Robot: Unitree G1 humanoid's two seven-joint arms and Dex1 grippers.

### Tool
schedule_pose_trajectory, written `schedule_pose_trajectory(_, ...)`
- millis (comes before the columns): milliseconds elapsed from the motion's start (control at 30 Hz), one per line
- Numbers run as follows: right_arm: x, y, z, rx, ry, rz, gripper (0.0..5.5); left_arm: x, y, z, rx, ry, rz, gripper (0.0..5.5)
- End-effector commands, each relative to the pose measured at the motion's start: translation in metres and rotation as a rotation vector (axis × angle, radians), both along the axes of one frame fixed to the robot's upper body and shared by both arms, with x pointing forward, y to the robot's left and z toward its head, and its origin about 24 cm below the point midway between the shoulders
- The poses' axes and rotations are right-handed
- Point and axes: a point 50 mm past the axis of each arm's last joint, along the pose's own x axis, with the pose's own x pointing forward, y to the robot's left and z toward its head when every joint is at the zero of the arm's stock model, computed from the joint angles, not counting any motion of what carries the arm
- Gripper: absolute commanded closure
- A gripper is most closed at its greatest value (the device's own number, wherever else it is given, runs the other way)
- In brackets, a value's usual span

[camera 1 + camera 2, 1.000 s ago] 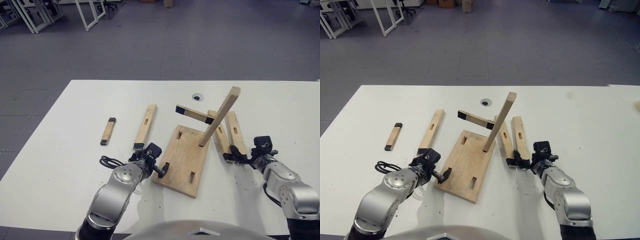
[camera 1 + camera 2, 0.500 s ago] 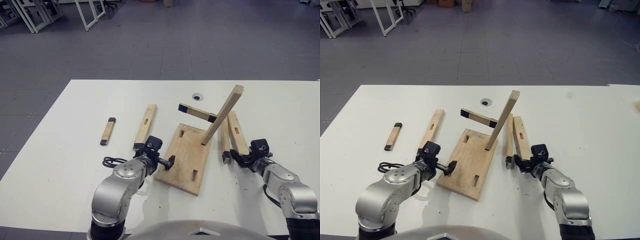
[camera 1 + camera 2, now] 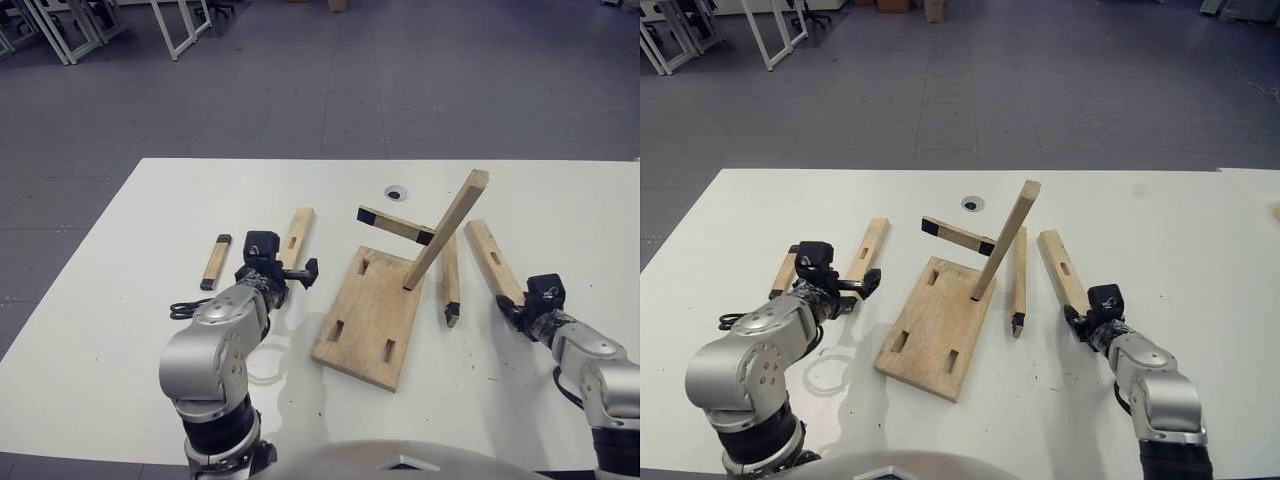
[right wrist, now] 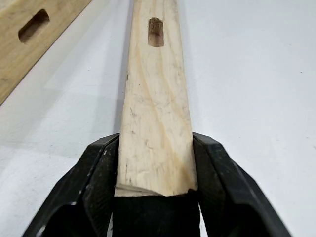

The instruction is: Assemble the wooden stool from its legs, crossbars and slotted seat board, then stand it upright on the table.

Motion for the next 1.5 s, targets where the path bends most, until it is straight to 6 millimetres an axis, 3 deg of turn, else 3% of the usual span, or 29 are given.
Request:
schedule_pose_trajectory(33, 0.022, -0.024, 0.053, 0.008, -0.238, -0.121, 3.41, 0.014, -0.002, 0.025, -0.141, -0.146, -0.099, 0.39)
schedule_pose_trajectory(100, 0.032, -0.041, 0.103, 0.014, -0.422, -0.151, 3.41, 0.018, -0.004, 0.044, -0.362, -0.216, -0.277, 0.39)
schedule_pose_trajectory(133, 0.036, -0.037, 0.124, 0.067, -0.48, -0.083, 3.41, 0.017, -0.004, 0.052, -0.478, -0.227, -0.403, 0.39)
schedule_pose_trajectory(200, 0.038, -0.003, 0.167, 0.408, -0.579, 0.232, 3.41, 0.018, 0.0, 0.071, -0.696, -0.249, -0.681, 0.39)
schedule_pose_trajectory(233, 0.03, 0.02, 0.184, 0.615, -0.587, 0.474, 3.42, 0.022, 0.002, 0.081, -0.787, -0.267, -0.8, 0.39)
schedule_pose_trajectory(300, 0.012, 0.05, 0.201, 0.855, -0.536, 0.821, 3.42, 0.025, 0.002, 0.099, -0.925, -0.296, -0.992, 0.39)
schedule_pose_trajectory(433, 0.004, 0.081, 0.191, 1.022, -0.355, 1.076, 3.42, 0.031, -0.008, 0.105, -1.075, -0.251, -1.15, 0.39)
schedule_pose_trajectory(700, -0.001, 0.119, 0.172, 1.079, -0.128, 1.216, 3.42, 0.031, -0.025, 0.108, -1.11, -0.174, -1.23, 0.39)
schedule_pose_trajectory(800, 0.0, 0.122, 0.166, 1.052, -0.112, 1.19, 3.42, 0.029, -0.024, 0.113, -1.106, -0.178, -1.252, 0.39)
schedule_pose_trajectory(1133, 0.001, 0.123, 0.15, 0.881, -0.098, 1.166, 3.44, 0.036, -0.024, 0.114, -1.114, -0.215, -1.12, 2.02)
schedule_pose_trajectory(1367, 0.004, 0.121, 0.151, 0.867, -0.092, 1.177, 3.46, 0.026, -0.025, 0.111, -1.118, -0.16, -1.164, 3.0)
schedule_pose_trajectory(1500, 0.007, 0.12, 0.152, 0.849, -0.103, 1.151, 3.47, 0.024, -0.02, 0.11, -1.132, -0.138, -1.168, 3.08)
